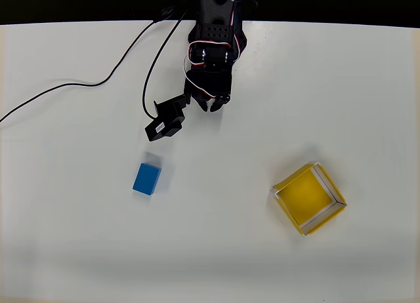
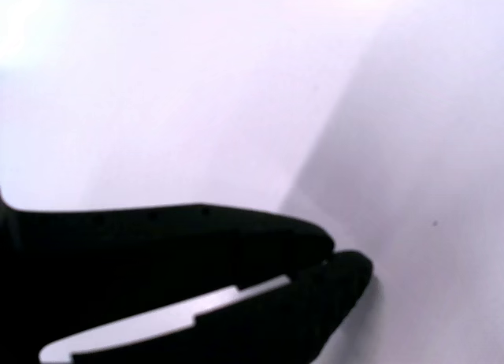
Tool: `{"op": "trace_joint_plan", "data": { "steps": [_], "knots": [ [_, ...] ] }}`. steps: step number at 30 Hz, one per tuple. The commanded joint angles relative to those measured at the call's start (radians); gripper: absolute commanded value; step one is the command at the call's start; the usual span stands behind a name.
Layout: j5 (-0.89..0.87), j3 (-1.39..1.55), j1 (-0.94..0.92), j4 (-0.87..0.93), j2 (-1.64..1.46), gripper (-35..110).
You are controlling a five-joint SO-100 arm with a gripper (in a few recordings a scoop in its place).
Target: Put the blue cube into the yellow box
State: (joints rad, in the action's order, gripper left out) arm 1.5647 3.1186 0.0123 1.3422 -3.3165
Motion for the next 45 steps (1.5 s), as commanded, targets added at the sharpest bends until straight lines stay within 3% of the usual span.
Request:
{"op": "trace_joint_plan", "data": {
  "steps": [1, 45],
  "knots": [
    [0.006, 0.026, 0.008, 0.012, -0.026, 0],
    [-0.032, 0.026, 0.041, 0.008, -0.029, 5]
  ]
}}
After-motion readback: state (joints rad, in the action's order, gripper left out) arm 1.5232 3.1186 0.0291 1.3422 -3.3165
